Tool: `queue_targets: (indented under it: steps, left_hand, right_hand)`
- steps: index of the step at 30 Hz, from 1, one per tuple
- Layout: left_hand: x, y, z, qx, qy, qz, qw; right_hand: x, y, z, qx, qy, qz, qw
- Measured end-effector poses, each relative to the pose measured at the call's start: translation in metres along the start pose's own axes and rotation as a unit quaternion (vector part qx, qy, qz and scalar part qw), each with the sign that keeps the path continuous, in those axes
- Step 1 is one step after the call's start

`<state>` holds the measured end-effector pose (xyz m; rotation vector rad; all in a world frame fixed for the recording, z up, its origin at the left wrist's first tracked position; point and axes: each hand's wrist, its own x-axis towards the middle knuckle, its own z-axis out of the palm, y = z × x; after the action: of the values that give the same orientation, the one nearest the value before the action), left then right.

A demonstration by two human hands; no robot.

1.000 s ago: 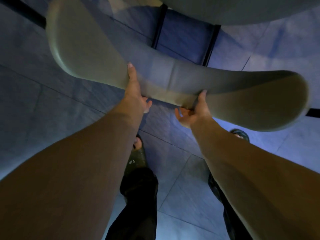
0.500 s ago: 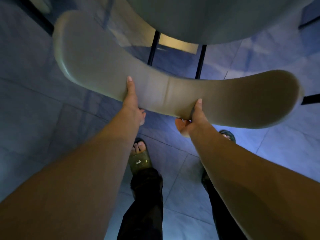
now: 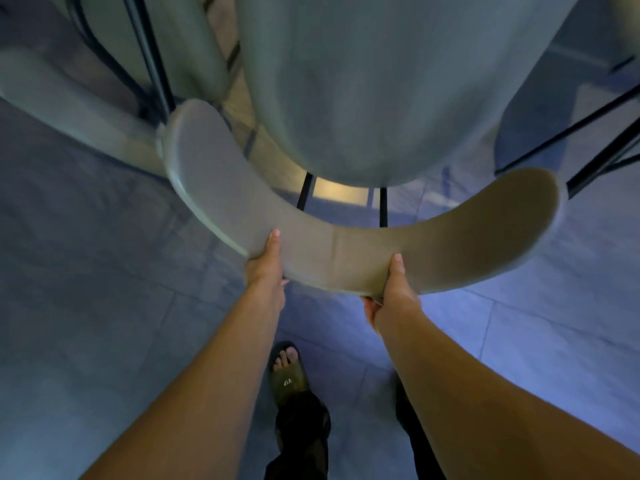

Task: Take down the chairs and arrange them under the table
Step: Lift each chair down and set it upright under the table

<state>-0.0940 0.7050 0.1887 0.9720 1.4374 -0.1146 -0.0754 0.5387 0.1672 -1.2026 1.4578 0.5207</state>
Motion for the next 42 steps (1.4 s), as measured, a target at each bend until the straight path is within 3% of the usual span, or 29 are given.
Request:
queue_targets:
  steps: [10,17,19,29,35,42]
  left_hand:
    - [-0.091,0.103,0.000,0.053,-0.008,0.109,0.993]
    - [-0.136,0.179,0.017,0.108,0.012,0.161,0.981]
    - [-0.146,0.201,0.027,0.104,0.004,0.172,0.980]
    - [-0.157,0.280,0.095,0.016,-0.100,0.034,0.994]
    - [-0.143,0.316,0.125,0.045,-0.135,0.034,0.989]
    - [-0.146,0.361,0.158,0.058,-0.130,0.050,0.989]
  right_hand:
    - [-0.118,-0.072,-0.006,-0.015,0.017,-0.127,0.992]
    - [-0.178,-0.137,0.005,-0.014,-0.049,-0.174,0.983]
    - [-0.194,-0.156,0.010,-0.019,-0.036,-0.186,0.982]
    - [-0.218,-0.257,0.058,-0.053,-0.013,-0.147,0.988]
    - [-0.232,-0.285,0.073,0.039,-0.078,-0.150,0.985]
    - [-0.245,-0.333,0.093,0.026,-0.129,-0.147,0.980]
